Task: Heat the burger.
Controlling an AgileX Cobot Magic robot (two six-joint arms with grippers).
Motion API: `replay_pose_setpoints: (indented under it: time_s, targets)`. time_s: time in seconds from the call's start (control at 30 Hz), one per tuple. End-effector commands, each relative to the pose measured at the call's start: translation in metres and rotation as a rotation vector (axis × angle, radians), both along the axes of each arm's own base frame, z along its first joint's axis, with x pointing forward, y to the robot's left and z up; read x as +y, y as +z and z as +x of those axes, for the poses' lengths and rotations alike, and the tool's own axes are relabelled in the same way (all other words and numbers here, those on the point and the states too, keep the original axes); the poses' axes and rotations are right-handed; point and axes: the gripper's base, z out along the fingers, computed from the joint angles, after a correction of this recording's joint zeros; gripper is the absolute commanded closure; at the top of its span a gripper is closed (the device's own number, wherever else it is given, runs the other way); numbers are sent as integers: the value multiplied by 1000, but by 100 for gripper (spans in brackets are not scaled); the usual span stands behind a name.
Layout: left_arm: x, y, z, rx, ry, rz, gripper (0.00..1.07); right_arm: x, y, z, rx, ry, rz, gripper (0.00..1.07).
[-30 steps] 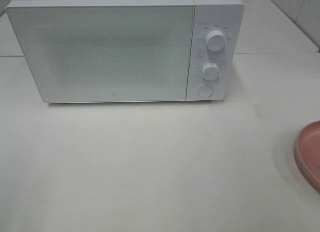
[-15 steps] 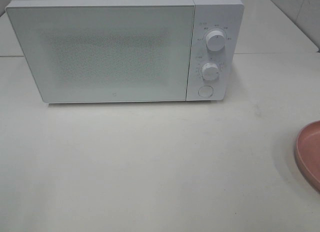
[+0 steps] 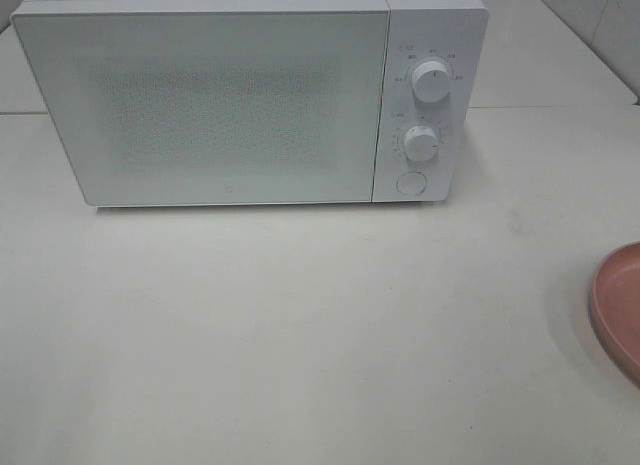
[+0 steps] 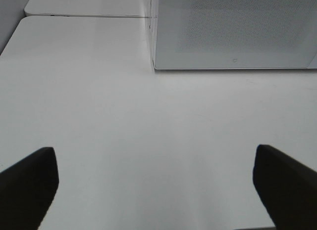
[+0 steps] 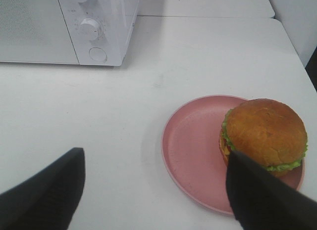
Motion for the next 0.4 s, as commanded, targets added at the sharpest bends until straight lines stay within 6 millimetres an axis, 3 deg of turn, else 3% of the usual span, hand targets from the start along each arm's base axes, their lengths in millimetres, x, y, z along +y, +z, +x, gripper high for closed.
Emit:
replay_pose_setpoints:
  time_s: [0.03, 0.4]
  targets:
    - [0, 0, -3, -28, 4, -11, 6, -1, 0, -3, -34, 1, -10, 31]
    - [0, 0, -3, -28, 4, -11, 6, -1, 0, -3, -34, 1, -10, 31]
